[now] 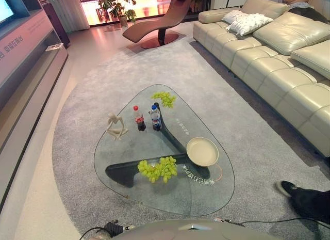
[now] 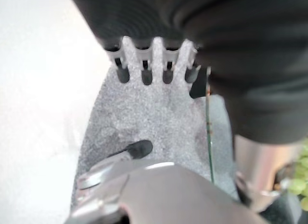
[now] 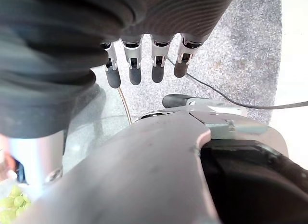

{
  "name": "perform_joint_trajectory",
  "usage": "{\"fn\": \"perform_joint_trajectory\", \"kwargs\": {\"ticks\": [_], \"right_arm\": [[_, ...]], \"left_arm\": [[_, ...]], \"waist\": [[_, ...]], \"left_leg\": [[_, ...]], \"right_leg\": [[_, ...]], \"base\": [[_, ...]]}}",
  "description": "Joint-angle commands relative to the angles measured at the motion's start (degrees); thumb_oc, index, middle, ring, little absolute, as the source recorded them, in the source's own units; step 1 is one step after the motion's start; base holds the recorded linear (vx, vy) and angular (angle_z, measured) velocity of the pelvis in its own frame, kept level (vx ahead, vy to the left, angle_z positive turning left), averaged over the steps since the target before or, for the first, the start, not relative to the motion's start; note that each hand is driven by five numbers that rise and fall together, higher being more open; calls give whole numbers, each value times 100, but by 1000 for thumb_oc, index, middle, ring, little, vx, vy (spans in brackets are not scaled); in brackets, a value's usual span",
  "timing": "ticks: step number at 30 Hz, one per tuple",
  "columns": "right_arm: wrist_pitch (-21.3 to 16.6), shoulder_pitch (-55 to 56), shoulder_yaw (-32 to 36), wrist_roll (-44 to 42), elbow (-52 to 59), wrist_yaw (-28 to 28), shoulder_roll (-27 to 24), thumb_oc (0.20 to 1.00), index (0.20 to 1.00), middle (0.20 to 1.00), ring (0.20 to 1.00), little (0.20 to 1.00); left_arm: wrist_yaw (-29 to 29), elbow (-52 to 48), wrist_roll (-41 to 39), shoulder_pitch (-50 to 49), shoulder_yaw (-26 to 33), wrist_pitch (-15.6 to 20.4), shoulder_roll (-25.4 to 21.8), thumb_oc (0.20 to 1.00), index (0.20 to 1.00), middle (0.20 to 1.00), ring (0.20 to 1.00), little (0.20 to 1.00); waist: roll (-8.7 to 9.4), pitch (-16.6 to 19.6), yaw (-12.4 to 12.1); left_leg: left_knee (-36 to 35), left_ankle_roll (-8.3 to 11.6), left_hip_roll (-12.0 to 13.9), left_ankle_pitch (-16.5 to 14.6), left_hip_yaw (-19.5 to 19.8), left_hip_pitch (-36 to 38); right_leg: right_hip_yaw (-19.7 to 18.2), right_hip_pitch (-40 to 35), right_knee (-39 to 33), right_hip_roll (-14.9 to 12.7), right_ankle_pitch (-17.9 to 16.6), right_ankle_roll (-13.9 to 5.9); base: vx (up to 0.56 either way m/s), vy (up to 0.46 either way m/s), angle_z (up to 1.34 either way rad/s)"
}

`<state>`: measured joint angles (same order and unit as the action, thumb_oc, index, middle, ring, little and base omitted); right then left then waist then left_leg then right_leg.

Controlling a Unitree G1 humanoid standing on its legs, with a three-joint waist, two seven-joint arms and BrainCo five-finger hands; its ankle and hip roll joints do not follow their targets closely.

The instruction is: Pick up fruits into the plate

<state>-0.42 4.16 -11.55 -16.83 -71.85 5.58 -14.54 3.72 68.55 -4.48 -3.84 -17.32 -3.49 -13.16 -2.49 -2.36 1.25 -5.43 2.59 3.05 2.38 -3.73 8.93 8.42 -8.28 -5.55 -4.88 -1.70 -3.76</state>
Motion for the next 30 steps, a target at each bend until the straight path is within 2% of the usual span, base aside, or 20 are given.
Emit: {"fn": "perform_joint_trajectory", "kwargs": {"ticks": [1,5,18,30], "right_arm": [[-43,-607,-54,-39,-327,48,241,1000,1000,1000,1000,1000],[-42,-625,-60,-28,-321,90,194,1000,1000,1000,1000,1000],[-49,-652,-138,-78,-284,84,163,1000,1000,1000,1000,1000],[-21,-911,-335,-393,80,29,40,1000,1000,1000,1000,1000]], "left_arm": [[374,167,412,480,-183,137,13,1000,1000,1000,1000,1000],[530,130,272,528,-201,161,-9,1000,1000,1000,1000,1000],[910,135,773,592,-399,119,-3,1000,1000,1000,1000,1000],[1527,-279,952,1150,-753,650,-99,1000,1000,1000,1000,1000]], "waist": [[160,-439,-147],[157,-485,-146],[167,-634,-106],[151,-1091,11]], "left_leg": [[96,-413,-544,-767,-10,276],[101,-420,-540,-771,-24,263],[115,-411,-510,-739,-47,145],[215,-381,-438,-647,-85,-243]], "right_leg": [[-184,-26,370,84,325,-75],[-183,-2,376,83,323,-79],[-228,150,367,103,268,-78],[-378,616,429,148,153,-55]], "base": [[0,0,0],[0,0,0],[-1,-2,0],[-34,-22,-6]]}}
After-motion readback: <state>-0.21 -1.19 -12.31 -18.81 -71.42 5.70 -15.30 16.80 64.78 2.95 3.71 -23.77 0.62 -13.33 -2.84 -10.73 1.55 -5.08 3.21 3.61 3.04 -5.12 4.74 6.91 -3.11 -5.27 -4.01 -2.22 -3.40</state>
